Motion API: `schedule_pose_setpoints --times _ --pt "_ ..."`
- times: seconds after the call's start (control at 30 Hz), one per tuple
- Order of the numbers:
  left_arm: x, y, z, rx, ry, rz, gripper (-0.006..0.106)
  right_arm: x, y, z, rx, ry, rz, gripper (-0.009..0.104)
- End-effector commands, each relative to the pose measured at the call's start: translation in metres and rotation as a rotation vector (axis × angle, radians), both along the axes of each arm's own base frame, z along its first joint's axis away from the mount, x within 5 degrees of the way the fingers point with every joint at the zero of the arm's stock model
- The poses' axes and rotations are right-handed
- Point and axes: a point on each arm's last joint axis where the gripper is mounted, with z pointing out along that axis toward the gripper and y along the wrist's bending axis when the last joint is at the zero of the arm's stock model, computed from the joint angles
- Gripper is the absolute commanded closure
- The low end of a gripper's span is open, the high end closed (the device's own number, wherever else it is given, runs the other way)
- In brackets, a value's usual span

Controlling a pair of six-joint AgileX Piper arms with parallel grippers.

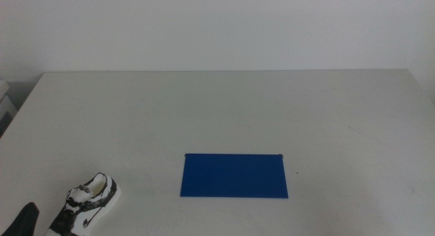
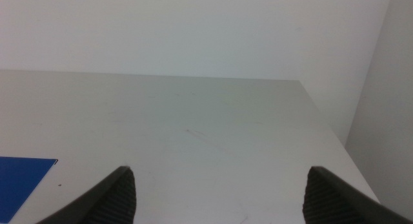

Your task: Use one arm to grab the shoe from the table and place it on the mat.

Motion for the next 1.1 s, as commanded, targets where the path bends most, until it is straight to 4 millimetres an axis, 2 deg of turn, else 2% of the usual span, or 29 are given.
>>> schedule_pose_setpoints --times 0.0,0.3,0.47,0.63,0.8,1.07 --pt "-0.002 -0.001 0.014 -0.020 -0.130 -0.011 0.007 -0.002 -0.001 0.012 -0.025 -0.109 -0.007 0.029" --pt "0.011 -0.002 0.073 -0.020 -0.143 -0.013 0.007 -0.002 -0.001 0.012 -0.025 -0.109 -0.007 0.029" --pt "0.033 -0.004 0.114 -0.007 -0.124 -0.012 0.007 -0.002 -0.001 0.012 -0.025 -0.109 -0.007 0.029" --pt "0.053 -0.005 0.144 0.035 -0.123 -0.012 0.007 -0.002 -0.001 0.012 -0.025 -0.109 -0.007 0.029" --pt "0.064 -0.006 0.161 0.037 -0.130 -0.012 0.007 -0.002 -0.001 0.012 -0.025 -0.109 -0.007 0.029" --pt "0.064 -0.005 0.165 0.046 -0.067 0.002 0.007 -0.002 -0.001 0.012 -0.025 -0.109 -0.007 0.029"
